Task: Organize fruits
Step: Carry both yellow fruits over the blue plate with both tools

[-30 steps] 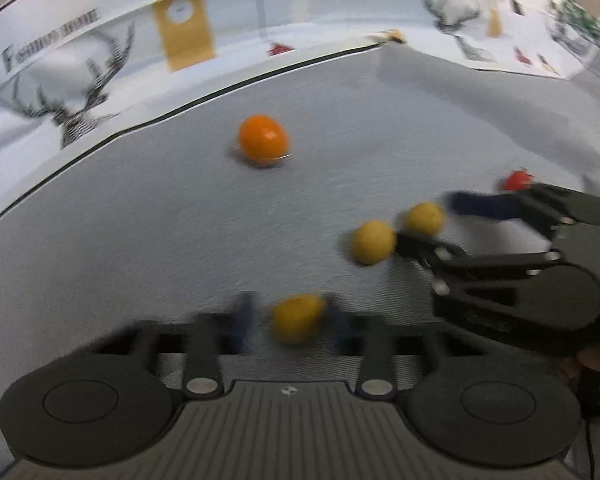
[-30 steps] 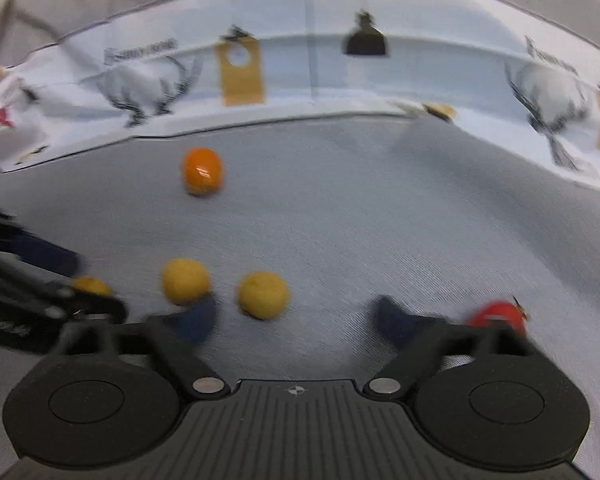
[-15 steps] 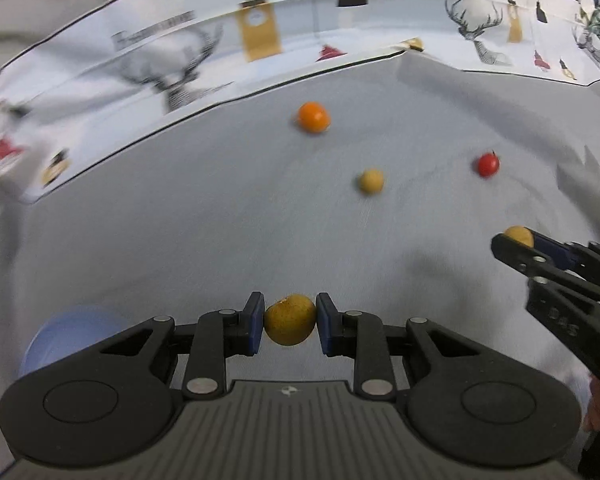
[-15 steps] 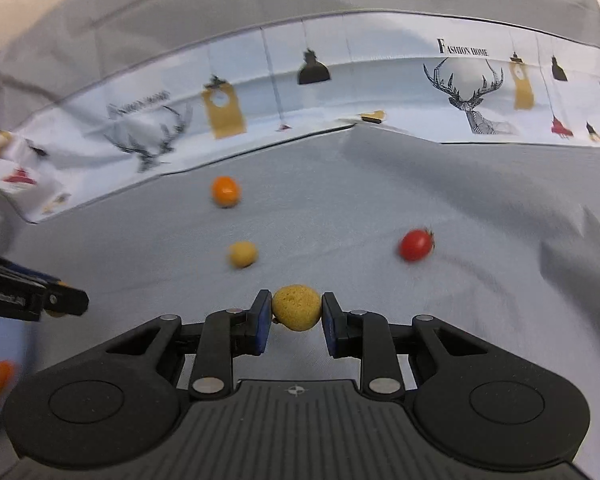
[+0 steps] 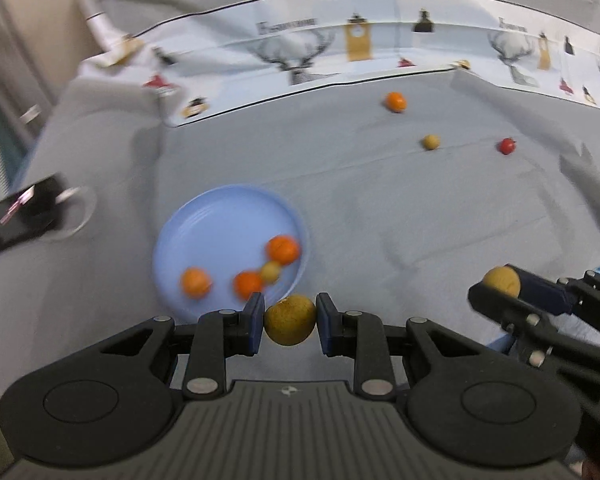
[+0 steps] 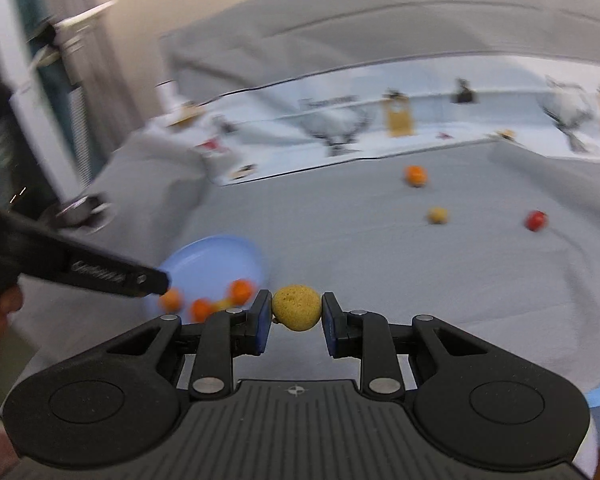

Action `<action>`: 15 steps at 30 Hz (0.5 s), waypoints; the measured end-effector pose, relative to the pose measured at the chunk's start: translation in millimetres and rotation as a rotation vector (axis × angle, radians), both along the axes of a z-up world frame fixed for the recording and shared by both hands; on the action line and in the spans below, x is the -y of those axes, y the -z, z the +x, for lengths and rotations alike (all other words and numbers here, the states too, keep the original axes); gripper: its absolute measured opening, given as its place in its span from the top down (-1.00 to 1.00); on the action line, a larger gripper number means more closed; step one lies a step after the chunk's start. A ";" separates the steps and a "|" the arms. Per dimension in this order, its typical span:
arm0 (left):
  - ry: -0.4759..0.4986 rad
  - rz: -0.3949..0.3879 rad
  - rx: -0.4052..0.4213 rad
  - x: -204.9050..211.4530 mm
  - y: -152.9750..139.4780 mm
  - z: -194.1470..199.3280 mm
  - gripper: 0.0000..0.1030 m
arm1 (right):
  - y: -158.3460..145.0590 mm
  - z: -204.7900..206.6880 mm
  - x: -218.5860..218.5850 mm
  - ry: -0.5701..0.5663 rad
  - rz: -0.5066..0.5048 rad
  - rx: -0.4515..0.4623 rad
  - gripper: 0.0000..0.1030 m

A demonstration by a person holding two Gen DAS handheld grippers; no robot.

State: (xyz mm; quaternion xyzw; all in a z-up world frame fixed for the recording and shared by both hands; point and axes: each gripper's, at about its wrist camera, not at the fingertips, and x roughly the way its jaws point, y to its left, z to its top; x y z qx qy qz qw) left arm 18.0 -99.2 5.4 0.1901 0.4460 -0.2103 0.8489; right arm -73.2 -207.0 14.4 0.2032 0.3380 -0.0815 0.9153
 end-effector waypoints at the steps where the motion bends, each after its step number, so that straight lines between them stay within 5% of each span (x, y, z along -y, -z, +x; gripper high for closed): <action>1: -0.018 -0.004 0.002 -12.8 -2.4 -3.9 0.41 | -4.1 -0.7 -13.4 -0.028 -0.009 0.005 0.46; 15: -0.137 -0.073 0.029 -106.0 -14.5 -35.7 0.41 | -39.0 -10.1 -103.3 -0.233 -0.142 0.024 0.46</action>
